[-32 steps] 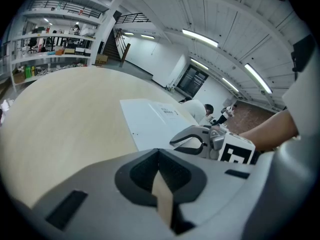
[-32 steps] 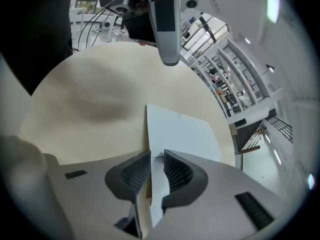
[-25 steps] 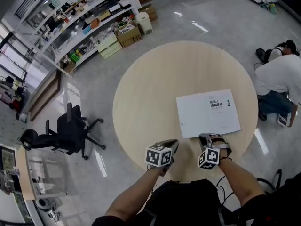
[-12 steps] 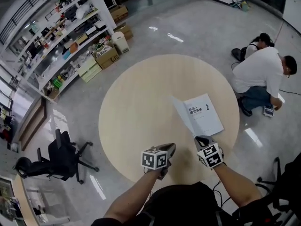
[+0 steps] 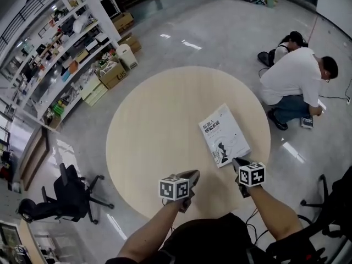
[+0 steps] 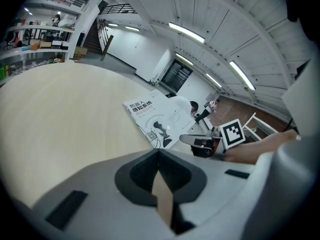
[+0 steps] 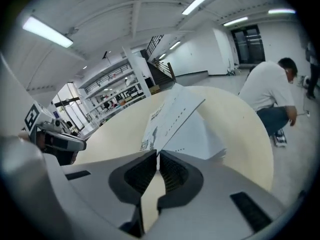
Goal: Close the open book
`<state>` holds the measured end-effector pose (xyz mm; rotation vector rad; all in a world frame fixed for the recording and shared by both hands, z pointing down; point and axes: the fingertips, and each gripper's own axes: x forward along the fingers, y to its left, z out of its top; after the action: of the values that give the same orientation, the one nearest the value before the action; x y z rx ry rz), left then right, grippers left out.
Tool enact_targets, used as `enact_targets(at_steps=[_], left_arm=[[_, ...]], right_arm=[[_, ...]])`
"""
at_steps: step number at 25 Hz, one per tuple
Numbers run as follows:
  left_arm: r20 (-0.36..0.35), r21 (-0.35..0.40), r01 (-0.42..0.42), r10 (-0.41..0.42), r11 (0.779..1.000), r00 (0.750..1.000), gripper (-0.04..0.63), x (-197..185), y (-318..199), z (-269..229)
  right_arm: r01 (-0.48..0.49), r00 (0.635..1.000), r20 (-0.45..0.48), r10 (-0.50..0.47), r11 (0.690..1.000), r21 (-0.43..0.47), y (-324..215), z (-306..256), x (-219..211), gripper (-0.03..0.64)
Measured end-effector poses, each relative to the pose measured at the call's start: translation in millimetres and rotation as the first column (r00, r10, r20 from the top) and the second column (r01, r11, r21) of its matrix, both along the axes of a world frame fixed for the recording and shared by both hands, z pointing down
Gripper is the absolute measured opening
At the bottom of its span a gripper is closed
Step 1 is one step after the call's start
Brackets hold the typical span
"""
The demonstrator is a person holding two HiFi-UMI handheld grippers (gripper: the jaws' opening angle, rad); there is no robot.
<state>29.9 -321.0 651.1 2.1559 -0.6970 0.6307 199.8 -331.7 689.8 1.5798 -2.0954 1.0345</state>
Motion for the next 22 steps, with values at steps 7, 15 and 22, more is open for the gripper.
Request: enact_targets(at_steps=[7, 15, 22], left_arm=[[0.009, -0.008, 0.015, -0.015, 1.0, 1.0, -0.011, -1, -7, 8], [0.01, -0.011, 0.043, -0.043, 0.999, 0.999, -0.011, -3, -12, 10], [0.01, 0.006, 0.064, -0.064, 0.998, 0.998, -0.011, -9, -17, 9]], right_arm=[[-0.07, 0.995, 0.063, 0.078, 0.99, -0.121, 0, 34, 17, 0.029], [-0.177, 0.982, 0.025, 0.185, 0.964, -0.199, 3, 49, 54, 0.048], [-0.328, 0.945, -0.073, 0.32, 0.931, -0.16, 2, 40, 107, 0.048]])
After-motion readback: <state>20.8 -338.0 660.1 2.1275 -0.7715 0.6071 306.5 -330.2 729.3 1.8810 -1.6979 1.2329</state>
